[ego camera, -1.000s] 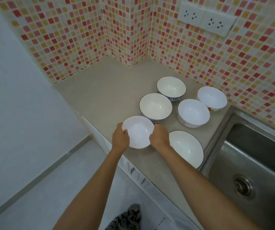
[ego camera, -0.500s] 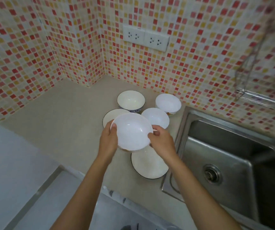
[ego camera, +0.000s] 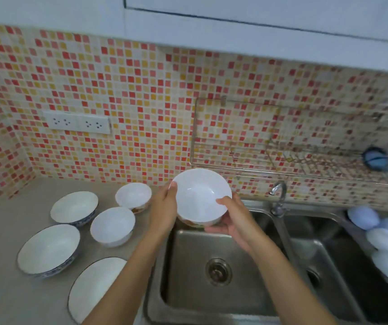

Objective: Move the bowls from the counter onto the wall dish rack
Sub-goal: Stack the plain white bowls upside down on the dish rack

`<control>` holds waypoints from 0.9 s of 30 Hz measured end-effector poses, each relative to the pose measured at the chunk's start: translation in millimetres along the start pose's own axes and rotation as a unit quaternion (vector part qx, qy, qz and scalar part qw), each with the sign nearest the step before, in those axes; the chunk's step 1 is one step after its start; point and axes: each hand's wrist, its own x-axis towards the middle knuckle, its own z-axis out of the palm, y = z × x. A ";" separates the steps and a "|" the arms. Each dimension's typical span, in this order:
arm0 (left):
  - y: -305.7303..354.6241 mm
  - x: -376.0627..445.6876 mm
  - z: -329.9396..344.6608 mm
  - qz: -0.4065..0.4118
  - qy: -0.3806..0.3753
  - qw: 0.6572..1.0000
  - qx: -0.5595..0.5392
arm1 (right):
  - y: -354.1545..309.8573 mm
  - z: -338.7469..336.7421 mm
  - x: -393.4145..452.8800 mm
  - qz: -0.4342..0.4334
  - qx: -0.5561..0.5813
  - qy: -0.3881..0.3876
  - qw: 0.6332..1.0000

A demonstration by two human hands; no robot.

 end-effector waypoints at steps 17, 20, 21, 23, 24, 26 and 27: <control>14.8 55.1 160.3 0.287 0.038 0.889 0.356 | -101.6 -159.1 13.2 -0.086 0.149 0.042 0.984; 1.2 71.2 165.1 0.257 -0.008 0.827 0.500 | -114.1 -169.1 22.9 -0.093 0.155 0.030 0.983; -1.9 74.6 167.1 0.258 -0.034 0.806 0.531 | -117.8 -171.9 27.8 -0.091 0.158 0.030 0.983; -6.7 80.7 171.8 0.278 -0.072 0.764 0.578 | -125.4 -175.9 40.7 -0.097 0.157 0.043 0.982; -8.5 83.3 173.5 0.287 -0.087 0.748 0.591 | -128.7 -176.9 47.7 -0.104 0.149 0.052 0.982; -14.6 88.4 174.6 0.297 -0.101 0.725 0.613 | -133.7 -177.2 62.0 -0.127 0.104 0.084 0.983; -19.4 90.9 174.6 0.304 -0.096 0.720 0.617 | -135.3 -177.1 68.8 -0.141 0.070 0.103 0.982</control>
